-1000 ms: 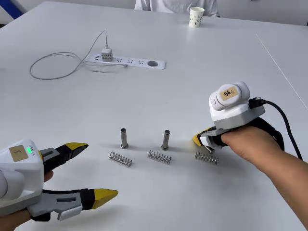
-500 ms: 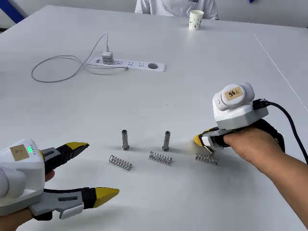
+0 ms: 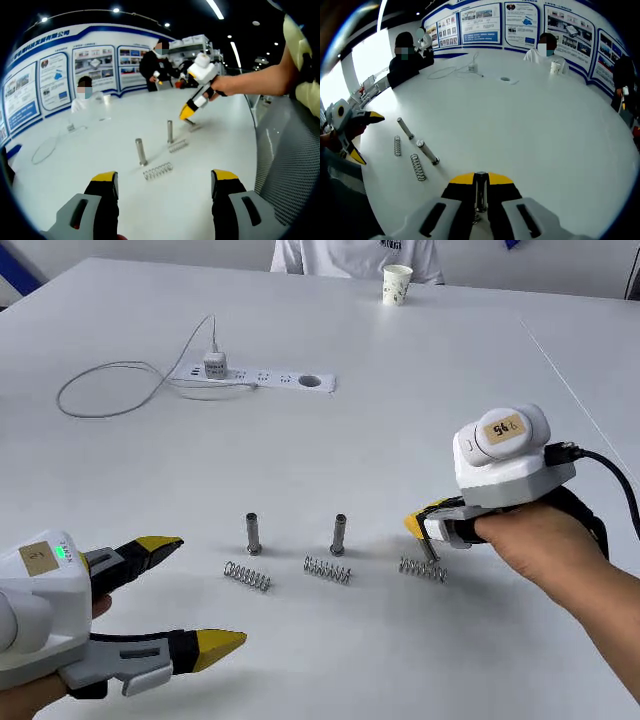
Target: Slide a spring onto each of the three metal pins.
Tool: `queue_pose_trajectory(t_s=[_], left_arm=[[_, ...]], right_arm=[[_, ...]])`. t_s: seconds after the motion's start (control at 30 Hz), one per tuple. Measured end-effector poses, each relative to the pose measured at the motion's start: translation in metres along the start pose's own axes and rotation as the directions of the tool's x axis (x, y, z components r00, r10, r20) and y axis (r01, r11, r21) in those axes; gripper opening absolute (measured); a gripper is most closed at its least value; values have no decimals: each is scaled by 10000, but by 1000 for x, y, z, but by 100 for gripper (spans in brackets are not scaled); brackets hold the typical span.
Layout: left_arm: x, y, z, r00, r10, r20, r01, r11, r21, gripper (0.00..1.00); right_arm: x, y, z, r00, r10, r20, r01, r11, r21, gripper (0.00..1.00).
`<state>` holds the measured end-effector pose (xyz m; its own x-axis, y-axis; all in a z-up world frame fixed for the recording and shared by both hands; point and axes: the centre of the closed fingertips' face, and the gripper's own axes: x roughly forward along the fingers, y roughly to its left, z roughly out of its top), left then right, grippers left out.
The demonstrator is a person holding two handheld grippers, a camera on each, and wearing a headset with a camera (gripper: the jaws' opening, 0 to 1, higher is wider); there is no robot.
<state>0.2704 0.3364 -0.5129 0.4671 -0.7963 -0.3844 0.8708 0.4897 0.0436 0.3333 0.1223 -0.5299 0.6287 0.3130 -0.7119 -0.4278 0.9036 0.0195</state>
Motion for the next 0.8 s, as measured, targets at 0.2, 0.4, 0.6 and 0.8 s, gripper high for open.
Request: queue_pose_trajectory(t_s=[0.2,0.4,0.6,0.8], left_arm=[[-3,1,0,10000,35,-10,-35,10000,13,77],[-3,0,1,10000,26,8,-26,10000,39,77],[-2,-1,2,10000,-5,28,5,10000,70,77],[-3,-1,2,10000,-16,32,16,10000,89,77]], right_arm=[[-2,0,1,9999,-14,100,14,10000,-37,9],[-6,-1,4,9997,-24,224,25,10000,-38,9],[-8,-1,5,9997,-25,261,26,10000,-36,9],[-11,-1,5,9995,-27,306,29,10000,-67,9]])
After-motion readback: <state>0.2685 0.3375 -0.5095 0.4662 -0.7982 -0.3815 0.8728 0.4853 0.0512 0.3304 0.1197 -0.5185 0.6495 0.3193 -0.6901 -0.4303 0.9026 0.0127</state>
